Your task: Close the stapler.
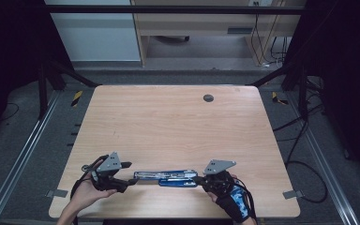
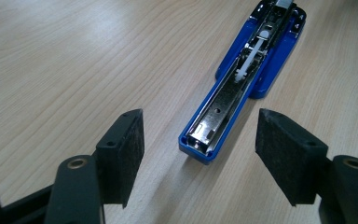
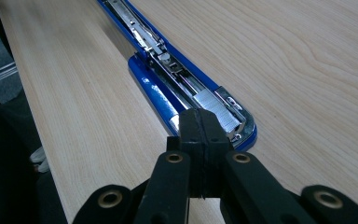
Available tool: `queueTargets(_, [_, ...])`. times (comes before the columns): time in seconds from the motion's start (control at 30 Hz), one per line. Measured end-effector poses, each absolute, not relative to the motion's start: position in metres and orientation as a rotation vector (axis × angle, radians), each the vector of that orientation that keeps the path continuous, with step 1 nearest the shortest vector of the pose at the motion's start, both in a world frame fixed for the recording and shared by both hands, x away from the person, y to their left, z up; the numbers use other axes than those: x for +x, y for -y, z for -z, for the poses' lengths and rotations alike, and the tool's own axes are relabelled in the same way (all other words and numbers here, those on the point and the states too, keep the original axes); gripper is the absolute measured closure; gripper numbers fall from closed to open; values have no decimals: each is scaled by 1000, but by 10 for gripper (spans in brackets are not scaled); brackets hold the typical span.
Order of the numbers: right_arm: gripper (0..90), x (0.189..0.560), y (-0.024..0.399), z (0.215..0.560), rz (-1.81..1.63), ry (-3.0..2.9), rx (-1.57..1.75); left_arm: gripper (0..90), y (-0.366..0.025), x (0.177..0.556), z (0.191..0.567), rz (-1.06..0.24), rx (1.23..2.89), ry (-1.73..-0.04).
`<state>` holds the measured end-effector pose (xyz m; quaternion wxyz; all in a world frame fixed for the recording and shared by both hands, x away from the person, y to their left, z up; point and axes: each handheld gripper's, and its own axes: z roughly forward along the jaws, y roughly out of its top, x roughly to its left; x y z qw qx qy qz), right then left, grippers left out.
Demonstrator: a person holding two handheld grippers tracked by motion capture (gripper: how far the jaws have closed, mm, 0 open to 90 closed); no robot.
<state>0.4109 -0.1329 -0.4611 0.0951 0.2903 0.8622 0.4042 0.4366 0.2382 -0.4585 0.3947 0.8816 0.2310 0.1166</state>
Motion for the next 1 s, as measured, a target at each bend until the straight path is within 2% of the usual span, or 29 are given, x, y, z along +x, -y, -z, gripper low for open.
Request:
queueTargets(0.57, [900, 412, 127, 469, -1176, -2596, 864, 329, -227, 443, 473, -254, 2301, -571])
queueTargets(1.0, [900, 414, 123, 474, -1158, -2615, 857, 400, -217, 449, 482, -239, 2332, -548])
